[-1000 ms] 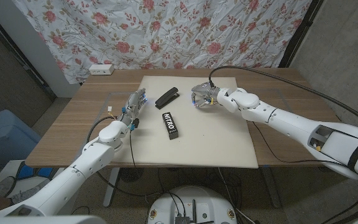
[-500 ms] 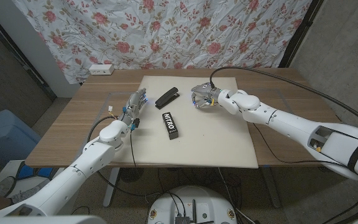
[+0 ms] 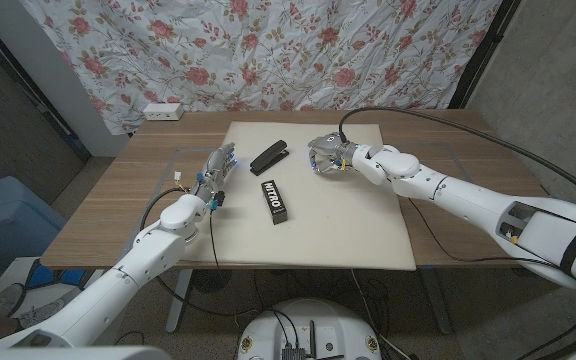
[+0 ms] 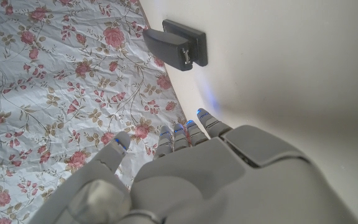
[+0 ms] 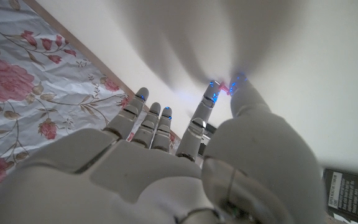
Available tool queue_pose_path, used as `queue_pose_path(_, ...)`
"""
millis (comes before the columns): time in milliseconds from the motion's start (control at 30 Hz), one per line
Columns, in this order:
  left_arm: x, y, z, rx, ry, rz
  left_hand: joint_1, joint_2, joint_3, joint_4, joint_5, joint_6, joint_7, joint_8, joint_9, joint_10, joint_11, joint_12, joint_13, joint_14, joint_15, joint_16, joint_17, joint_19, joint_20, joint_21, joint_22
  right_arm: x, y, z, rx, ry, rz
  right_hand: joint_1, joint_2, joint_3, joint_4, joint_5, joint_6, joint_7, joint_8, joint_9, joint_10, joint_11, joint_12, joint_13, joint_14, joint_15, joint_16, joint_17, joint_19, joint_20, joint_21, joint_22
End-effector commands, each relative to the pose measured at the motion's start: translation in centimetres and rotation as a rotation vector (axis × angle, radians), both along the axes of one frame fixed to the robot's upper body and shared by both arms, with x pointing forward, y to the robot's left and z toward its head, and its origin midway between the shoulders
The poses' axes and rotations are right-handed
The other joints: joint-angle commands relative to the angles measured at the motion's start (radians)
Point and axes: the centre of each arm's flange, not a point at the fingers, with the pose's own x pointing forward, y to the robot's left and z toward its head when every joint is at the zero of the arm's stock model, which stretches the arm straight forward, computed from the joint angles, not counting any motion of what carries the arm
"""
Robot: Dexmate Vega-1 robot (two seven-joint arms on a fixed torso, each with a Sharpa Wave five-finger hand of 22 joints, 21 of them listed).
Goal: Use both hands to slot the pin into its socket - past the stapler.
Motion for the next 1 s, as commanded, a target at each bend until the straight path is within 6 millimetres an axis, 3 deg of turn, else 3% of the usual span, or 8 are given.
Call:
queue_pose_path(33,-0.2,0.15,-0.09,-0.005,-0.004,0.007,-0.001,0.082,0.005,-0.001,-0.004,0.009,-0.001,-0.003,0.004,0.001,-0.01,-0.002,0.003,-0.002,0.004,-0.002,0.002,0.013,-0.029,-0.004,0.005,0.18,-0.37,0.12,-0.012,-0.008,-0.004,0.018,0.001,0.001,-0.001,0.0,0.016,0.0,0.012,0.009,0.008,-0.005,0.002,0.003,0.005,-0.004,0.006,0.004,0.008,-0.007,-0.003,0.005)
queue_pose_path(1000,-0.4,0.05,-0.18,-0.005,-0.012,-0.004,-0.001,0.081,0.007,-0.002,-0.004,0.01,-0.002,-0.003,0.005,0.001,-0.01,-0.002,0.003,-0.003,0.003,-0.001,0.002,0.013,-0.027,-0.004,0.005,-0.02,-0.49,-0.42,-0.011,-0.013,-0.024,0.035,0.035,-0.004,0.009,0.002,0.077,-0.012,0.058,0.028,0.041,-0.031,0.003,0.004,0.014,-0.025,0.015,0.015,0.016,-0.015,-0.006,0.006)
